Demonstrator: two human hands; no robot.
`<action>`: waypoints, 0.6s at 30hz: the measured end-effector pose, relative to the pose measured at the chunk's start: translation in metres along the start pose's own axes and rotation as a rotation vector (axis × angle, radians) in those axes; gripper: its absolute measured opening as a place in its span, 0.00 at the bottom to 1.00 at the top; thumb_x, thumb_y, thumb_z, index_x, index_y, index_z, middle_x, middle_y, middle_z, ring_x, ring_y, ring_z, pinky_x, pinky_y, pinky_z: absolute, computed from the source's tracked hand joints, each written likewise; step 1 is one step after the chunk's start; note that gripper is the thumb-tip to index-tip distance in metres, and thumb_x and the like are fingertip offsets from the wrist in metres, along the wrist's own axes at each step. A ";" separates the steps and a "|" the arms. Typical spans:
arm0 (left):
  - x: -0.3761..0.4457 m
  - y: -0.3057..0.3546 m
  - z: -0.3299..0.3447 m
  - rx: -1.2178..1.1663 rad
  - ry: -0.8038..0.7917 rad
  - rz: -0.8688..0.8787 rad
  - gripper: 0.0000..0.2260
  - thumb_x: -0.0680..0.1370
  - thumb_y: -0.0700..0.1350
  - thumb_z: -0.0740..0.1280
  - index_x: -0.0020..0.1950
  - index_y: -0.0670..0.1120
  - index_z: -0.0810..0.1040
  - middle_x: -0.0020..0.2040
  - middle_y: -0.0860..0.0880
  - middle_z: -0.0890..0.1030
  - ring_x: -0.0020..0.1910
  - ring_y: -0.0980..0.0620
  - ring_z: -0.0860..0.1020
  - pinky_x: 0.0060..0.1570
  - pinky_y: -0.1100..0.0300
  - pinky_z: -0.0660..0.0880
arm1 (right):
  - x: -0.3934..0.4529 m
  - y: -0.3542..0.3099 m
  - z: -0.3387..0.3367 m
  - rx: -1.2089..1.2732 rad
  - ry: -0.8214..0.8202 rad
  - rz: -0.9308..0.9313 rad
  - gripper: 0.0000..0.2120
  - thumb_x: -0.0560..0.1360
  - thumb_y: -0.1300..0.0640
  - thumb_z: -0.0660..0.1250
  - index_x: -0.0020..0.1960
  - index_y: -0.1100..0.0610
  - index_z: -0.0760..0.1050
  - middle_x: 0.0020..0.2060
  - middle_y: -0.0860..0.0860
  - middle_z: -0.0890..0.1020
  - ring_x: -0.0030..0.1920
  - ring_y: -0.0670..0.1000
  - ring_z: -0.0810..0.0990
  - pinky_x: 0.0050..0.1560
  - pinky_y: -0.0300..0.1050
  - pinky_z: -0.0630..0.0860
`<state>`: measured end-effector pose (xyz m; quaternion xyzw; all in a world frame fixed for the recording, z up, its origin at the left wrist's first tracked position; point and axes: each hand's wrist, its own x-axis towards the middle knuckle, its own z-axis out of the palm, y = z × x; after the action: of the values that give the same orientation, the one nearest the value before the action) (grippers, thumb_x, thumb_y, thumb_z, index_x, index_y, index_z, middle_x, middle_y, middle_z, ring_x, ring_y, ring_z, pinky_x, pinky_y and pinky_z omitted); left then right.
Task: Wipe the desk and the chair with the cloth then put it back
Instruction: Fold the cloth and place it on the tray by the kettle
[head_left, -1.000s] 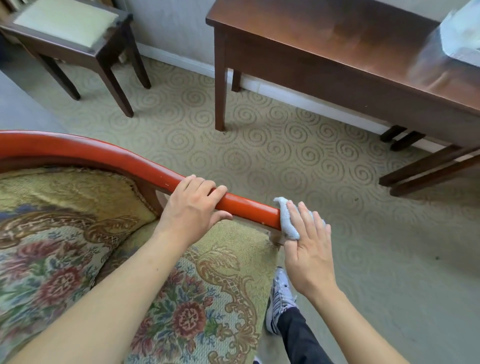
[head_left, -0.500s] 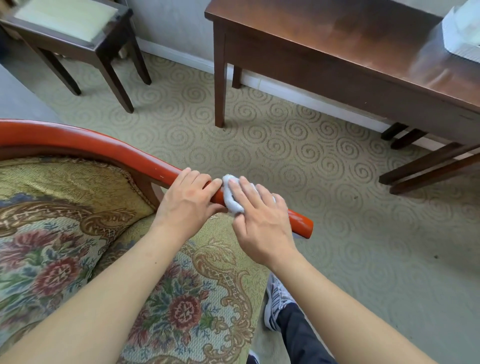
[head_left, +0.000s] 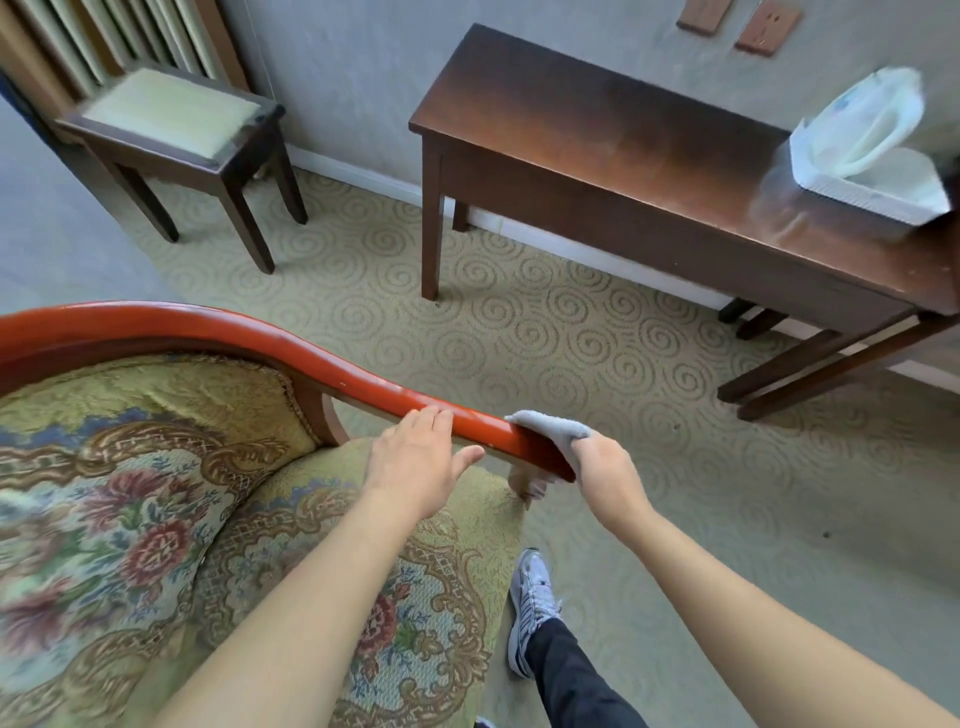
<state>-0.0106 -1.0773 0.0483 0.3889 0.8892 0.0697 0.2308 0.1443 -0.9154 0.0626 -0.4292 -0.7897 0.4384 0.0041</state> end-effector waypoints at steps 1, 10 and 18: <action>-0.007 0.006 -0.008 -0.097 0.016 -0.012 0.29 0.82 0.64 0.54 0.76 0.47 0.65 0.76 0.48 0.68 0.74 0.46 0.67 0.68 0.50 0.66 | -0.001 -0.015 -0.011 0.108 0.049 0.071 0.13 0.69 0.50 0.52 0.36 0.51 0.74 0.35 0.43 0.78 0.40 0.49 0.75 0.40 0.40 0.69; -0.049 0.101 -0.122 -1.008 0.331 0.016 0.24 0.76 0.65 0.64 0.67 0.53 0.73 0.63 0.58 0.76 0.60 0.59 0.76 0.56 0.65 0.72 | -0.050 -0.098 -0.131 0.836 0.046 0.170 0.20 0.64 0.50 0.67 0.52 0.60 0.80 0.45 0.59 0.81 0.46 0.59 0.81 0.47 0.67 0.79; -0.072 0.242 -0.179 -0.924 0.344 0.243 0.05 0.77 0.52 0.72 0.52 0.57 0.81 0.43 0.59 0.84 0.40 0.63 0.80 0.43 0.68 0.75 | -0.078 -0.086 -0.260 1.010 0.096 0.066 0.14 0.78 0.54 0.60 0.55 0.60 0.79 0.47 0.59 0.81 0.48 0.60 0.81 0.55 0.67 0.76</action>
<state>0.1088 -0.9531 0.3061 0.3296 0.7390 0.5453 0.2191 0.2353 -0.8110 0.3111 -0.4182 -0.4639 0.7452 0.2336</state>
